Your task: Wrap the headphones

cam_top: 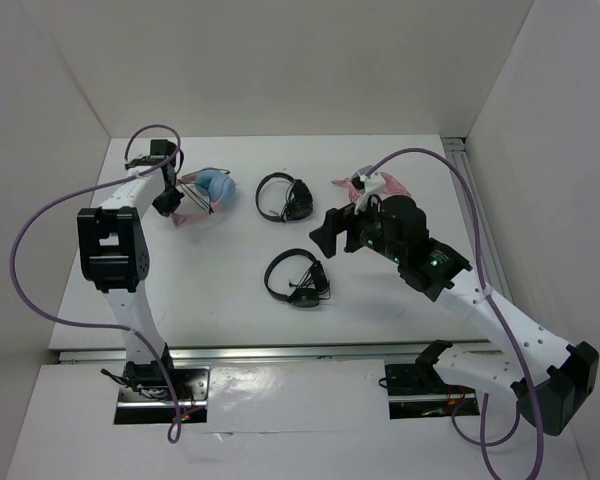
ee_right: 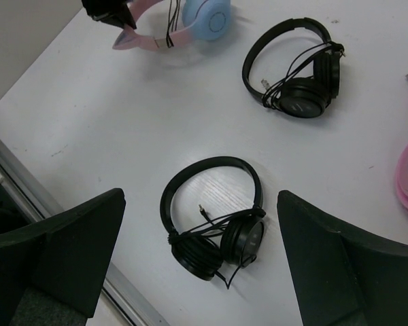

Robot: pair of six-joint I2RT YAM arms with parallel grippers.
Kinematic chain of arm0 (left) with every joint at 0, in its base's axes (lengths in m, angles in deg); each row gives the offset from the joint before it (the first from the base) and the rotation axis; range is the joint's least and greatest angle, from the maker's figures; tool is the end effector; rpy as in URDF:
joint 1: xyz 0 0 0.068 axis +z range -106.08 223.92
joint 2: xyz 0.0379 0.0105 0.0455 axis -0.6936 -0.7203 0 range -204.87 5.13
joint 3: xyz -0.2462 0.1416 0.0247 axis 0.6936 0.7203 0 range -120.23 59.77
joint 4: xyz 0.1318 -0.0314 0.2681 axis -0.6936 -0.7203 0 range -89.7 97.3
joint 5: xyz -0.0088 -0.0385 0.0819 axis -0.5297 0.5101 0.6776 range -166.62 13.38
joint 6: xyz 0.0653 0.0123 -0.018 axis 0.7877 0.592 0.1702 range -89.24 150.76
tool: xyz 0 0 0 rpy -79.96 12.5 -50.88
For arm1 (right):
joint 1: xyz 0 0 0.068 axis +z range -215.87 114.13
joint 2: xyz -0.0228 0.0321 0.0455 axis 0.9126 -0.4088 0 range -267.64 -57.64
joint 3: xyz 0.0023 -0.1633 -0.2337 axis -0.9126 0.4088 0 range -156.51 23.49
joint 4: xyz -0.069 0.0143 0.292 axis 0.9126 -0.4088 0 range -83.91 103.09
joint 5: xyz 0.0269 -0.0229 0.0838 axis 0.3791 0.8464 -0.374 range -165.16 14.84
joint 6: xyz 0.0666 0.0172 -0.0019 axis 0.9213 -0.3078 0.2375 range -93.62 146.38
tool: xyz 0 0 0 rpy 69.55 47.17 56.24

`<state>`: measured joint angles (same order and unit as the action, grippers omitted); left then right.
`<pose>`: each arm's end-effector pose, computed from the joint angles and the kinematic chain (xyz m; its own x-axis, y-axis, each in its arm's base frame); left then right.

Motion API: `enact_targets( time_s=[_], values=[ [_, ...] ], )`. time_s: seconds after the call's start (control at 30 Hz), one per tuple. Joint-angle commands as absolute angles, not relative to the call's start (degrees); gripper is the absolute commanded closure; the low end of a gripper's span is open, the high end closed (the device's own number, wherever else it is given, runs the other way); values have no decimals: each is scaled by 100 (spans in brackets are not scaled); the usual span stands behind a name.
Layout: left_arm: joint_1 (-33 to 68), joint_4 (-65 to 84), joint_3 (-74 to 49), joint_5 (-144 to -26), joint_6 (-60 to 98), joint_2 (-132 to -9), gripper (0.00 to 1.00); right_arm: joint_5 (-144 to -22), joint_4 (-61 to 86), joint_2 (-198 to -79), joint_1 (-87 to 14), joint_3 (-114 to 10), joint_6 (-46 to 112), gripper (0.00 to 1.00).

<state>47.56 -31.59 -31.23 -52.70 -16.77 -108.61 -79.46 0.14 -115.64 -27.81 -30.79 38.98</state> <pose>0.4754 0.0529 0.2016 -0.4083 -0.7016 -0.5840 -0.8167 0.5665 -0.1096 0.2233 0.1802 0.3523 -0.3669 -0.0109 -0.9302 -0.6059 0.7615 0.2301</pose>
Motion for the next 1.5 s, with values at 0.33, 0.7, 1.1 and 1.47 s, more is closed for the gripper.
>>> enact_targets(
  time_s=[0.33,0.7,1.1,1.47],
  values=[
    [4998,-2855,-3735,-5887,-1714,-11502,67,-8175,228,-10783,-2685,-2968,4018,0],
    [5051,-3409,-3910,-5939,-1714,-11292,32,-8246,-70,-10458,-2685,-3135,4176,0],
    [5701,-3410,-3130,-8655,-906,-8903,0,-5030,-2618,-10597,-2685,-4751,4334,0],
    [4815,-3479,-1556,-9235,-88,-4574,0,-4589,-4298,-10176,-2623,-6211,4308,0]
  ],
)
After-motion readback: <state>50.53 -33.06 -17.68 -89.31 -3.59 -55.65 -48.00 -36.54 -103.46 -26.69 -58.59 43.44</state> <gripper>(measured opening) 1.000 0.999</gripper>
